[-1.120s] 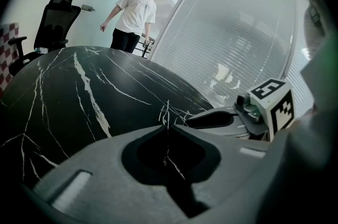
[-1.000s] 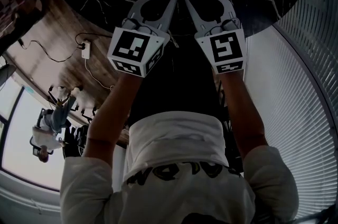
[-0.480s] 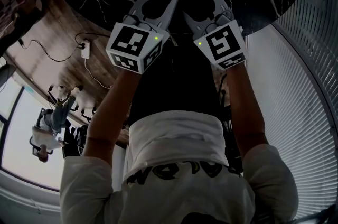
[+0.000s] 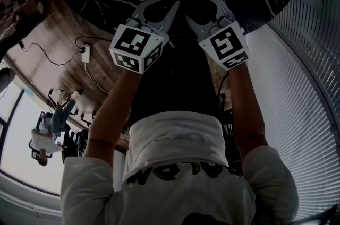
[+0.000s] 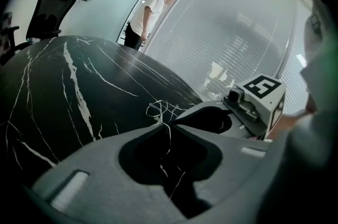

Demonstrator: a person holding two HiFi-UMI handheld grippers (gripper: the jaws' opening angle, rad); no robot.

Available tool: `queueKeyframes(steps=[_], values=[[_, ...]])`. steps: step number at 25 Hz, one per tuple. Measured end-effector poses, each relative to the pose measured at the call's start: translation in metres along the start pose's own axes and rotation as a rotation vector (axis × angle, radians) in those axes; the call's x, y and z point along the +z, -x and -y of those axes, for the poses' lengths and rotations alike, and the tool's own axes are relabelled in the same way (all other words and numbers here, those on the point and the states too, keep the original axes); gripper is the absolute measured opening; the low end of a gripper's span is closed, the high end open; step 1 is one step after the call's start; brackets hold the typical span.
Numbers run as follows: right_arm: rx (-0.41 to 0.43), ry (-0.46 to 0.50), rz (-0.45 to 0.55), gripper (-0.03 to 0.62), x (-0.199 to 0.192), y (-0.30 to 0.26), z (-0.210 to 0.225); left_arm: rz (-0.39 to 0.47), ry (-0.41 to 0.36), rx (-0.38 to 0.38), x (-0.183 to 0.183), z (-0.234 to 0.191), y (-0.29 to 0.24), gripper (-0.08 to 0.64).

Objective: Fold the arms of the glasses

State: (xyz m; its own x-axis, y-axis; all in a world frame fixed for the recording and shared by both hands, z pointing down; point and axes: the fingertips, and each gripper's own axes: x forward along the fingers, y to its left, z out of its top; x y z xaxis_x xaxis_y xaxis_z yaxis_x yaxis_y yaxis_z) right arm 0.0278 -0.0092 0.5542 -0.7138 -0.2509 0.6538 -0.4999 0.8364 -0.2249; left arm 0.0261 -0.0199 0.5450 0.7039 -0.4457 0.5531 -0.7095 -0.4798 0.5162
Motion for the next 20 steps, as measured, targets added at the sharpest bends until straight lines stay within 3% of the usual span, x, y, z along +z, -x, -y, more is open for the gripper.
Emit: queueKeyframes(steps=[10, 20], values=[[-0.09, -0.044, 0.065, 0.179, 0.013, 0.051, 0.012, 0.021, -0.01, 0.021, 0.011, 0.014, 0.013, 0.052], [-0.141, -0.09, 0.261, 0.114, 0.105, 0.14, -0.013, 0.148, -0.027, 0.03, 0.081, 0.078, 0.088, 0.052]])
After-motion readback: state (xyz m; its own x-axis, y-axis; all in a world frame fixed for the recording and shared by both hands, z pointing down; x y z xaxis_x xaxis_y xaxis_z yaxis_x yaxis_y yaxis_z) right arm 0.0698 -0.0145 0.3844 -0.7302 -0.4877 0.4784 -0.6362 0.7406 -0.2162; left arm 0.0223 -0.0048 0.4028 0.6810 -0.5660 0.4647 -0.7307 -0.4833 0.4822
